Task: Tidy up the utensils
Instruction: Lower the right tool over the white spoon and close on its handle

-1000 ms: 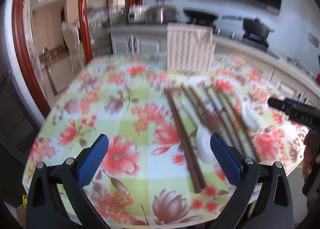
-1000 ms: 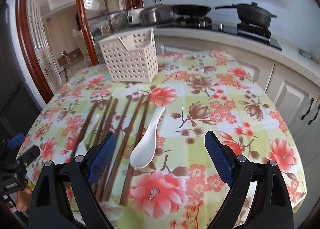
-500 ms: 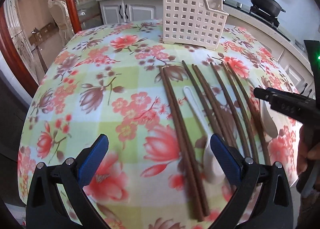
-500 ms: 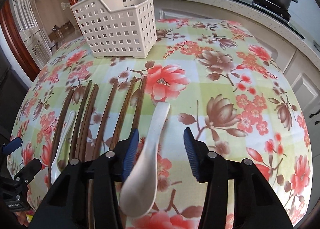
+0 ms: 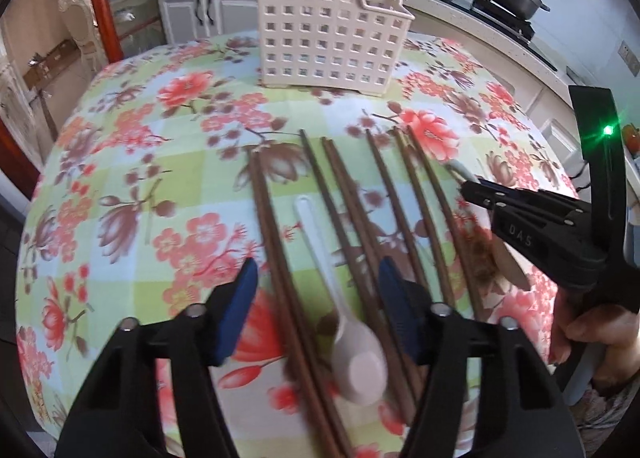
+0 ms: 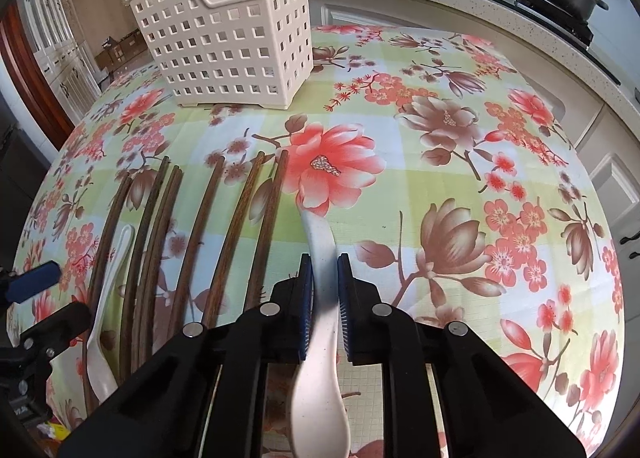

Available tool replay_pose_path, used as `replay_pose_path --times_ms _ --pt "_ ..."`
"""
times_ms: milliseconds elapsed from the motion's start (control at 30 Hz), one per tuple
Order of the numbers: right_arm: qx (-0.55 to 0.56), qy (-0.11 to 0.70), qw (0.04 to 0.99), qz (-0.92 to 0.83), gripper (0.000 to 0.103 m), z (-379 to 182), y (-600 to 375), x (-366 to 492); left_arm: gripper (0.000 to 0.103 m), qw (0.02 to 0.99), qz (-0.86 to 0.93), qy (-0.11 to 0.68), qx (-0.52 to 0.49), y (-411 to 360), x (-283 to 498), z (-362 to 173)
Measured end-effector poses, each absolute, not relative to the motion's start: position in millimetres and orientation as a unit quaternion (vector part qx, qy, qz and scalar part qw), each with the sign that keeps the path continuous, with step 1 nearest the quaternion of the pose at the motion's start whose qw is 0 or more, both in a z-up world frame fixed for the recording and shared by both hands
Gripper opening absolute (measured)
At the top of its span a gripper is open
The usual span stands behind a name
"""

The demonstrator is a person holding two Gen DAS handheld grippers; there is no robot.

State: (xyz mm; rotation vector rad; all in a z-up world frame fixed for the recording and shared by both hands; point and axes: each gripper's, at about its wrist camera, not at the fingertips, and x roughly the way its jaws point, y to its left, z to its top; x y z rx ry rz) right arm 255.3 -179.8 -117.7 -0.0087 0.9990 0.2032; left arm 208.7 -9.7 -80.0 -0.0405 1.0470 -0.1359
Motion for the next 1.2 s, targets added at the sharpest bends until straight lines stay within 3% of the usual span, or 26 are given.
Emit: replay_pose_path --times_ms 100,167,433,900,1200 --pt "-0.001 0.478 0.873 0.1 0.015 -118 -181 255 0.049 0.858 -0.065 0.509 -0.013 -15 216 -85" --pt "-0.003 0.476 0.873 0.103 0.015 -118 -180 254 0.037 0.853 -0.069 0.517 -0.009 -19 219 -89" --pt "0.011 0.475 0.872 0.118 0.016 -118 -182 253 0.025 0.847 -0.071 0.526 -0.015 -19 228 -102" --pt "0.015 0.486 0.858 0.166 0.016 -117 -196 256 0.027 0.844 -0.086 0.526 -0.051 -10 230 -106" --pt "-0.011 0.491 0.853 0.175 0.018 -116 -185 258 0.024 0.846 -0.088 0.525 -0.023 -22 226 -106"
